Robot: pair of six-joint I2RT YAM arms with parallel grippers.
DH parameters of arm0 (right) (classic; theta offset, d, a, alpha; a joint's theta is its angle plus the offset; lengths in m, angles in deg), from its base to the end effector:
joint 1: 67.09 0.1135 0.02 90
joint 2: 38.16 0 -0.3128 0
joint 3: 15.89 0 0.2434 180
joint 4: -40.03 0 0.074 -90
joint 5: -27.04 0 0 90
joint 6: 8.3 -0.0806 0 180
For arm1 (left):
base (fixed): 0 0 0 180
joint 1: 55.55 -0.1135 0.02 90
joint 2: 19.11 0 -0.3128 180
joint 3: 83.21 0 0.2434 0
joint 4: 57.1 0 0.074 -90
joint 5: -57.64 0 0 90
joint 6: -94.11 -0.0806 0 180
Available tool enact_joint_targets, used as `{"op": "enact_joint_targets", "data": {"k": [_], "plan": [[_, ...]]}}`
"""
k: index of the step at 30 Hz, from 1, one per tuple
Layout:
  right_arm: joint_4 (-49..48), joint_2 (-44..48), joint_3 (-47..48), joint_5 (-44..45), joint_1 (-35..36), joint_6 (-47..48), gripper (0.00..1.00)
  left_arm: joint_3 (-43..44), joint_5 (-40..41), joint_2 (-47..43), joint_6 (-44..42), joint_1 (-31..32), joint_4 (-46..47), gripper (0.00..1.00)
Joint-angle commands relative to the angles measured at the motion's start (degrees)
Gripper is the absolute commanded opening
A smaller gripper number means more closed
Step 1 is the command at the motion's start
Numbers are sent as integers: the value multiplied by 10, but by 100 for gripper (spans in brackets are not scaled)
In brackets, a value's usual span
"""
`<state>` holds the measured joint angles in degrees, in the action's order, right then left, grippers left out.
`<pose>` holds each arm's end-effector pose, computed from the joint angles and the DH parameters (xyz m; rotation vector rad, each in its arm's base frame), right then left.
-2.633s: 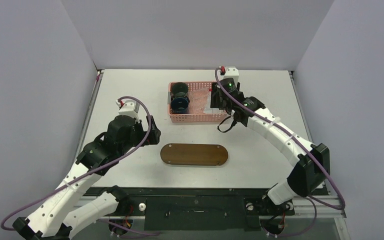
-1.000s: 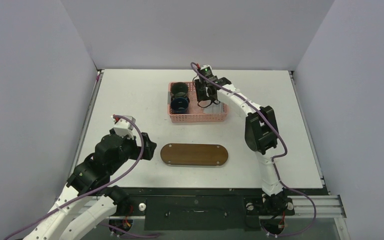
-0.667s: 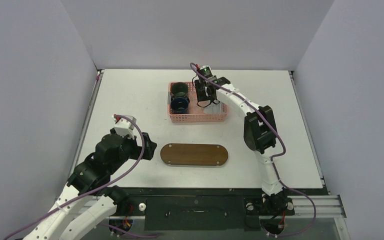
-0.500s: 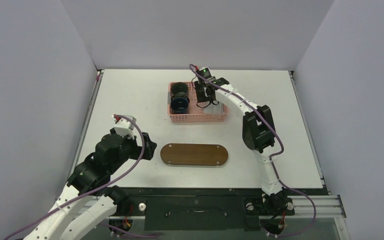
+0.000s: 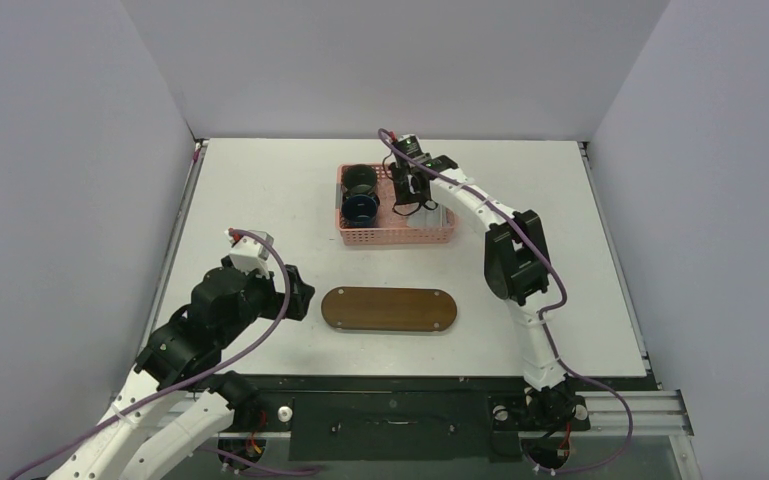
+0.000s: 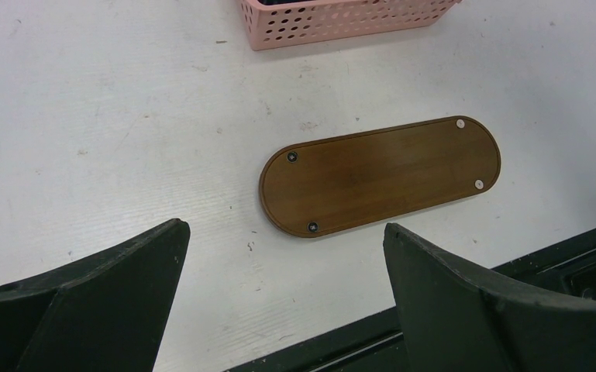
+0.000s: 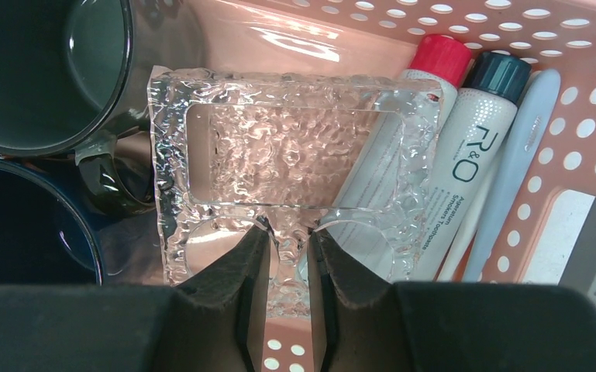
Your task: Prepare toiletry sets of a toothbrush and toothpaste on the tray
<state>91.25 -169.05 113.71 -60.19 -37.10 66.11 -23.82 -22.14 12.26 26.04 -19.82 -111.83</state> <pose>0.4888 0.2776 0.2219 -0.2938 2.4895 0.2736 0.0934 -0.0496 0.3218 0.1345 2.0544 -0.4499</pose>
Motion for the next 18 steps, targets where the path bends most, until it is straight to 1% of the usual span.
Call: {"op": "enact_joint_targets", "data": {"k": [1, 13, 18], "plan": [[7, 41, 25, 48, -1, 0, 0, 1, -7, 2, -7, -4, 26, 96], [6, 123, 19, 88, 4, -13, 0, 1, -10, 5, -7, -7, 27, 96], [-7, 156, -6, 89, 6, -24, 0, 1, -11, 5, -7, -7, 27, 96]]}}
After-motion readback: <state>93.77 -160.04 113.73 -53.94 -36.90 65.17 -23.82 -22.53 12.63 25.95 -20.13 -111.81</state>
